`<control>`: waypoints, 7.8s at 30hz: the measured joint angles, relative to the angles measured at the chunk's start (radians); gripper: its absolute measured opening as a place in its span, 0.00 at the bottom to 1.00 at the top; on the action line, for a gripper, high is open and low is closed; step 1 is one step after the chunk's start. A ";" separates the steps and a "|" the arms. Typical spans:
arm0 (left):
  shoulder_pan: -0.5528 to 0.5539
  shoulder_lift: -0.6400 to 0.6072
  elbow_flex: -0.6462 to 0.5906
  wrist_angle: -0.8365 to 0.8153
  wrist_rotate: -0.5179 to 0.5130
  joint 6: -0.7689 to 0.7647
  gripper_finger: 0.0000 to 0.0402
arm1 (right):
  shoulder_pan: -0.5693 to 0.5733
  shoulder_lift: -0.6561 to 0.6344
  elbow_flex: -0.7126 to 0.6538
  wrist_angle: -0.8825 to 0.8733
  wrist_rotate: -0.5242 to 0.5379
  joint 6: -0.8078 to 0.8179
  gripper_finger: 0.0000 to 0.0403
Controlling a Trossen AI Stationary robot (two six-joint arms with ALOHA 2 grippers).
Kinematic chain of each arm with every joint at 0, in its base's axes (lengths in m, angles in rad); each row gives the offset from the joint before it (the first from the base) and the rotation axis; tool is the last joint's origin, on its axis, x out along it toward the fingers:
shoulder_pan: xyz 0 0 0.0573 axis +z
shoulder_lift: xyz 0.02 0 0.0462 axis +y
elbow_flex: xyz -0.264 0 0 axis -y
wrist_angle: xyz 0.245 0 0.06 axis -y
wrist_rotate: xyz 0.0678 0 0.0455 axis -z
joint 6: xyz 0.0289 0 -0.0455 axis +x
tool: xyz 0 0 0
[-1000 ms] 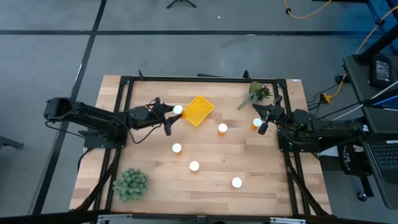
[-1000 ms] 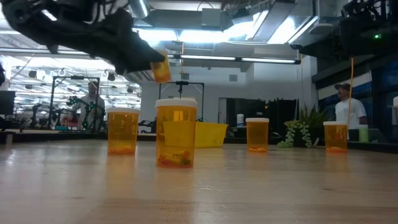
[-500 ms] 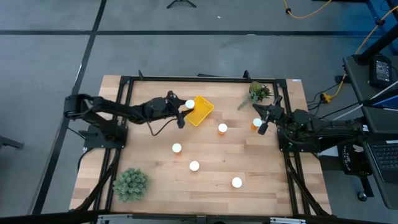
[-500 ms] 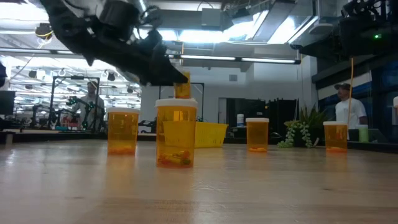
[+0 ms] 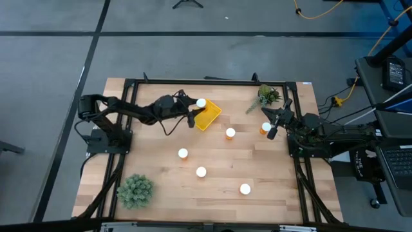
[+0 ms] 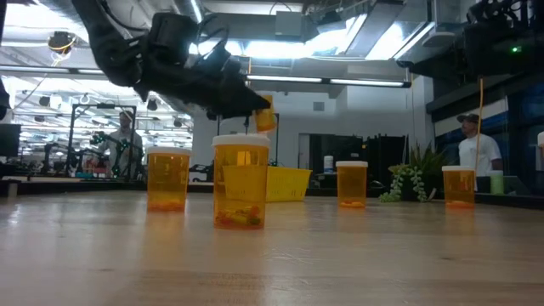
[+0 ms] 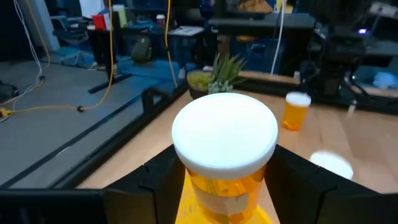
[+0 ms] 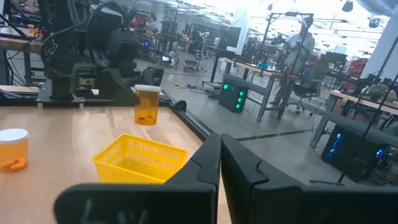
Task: Pick and place pill bottles into a basket
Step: Put the pill bottle into the bin
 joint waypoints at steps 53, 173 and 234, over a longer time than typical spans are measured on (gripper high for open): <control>-0.024 0.306 0.136 -0.056 -0.205 0.011 0.48 | 0.000 0.000 0.000 0.009 0.000 0.003 0.04; -0.023 0.366 0.137 0.052 -0.291 0.191 0.54 | 0.000 0.000 0.000 0.010 0.000 0.003 0.04; -0.062 -0.585 -0.317 -0.418 0.101 0.210 0.27 | 0.000 0.171 0.037 -0.014 -0.140 0.161 0.04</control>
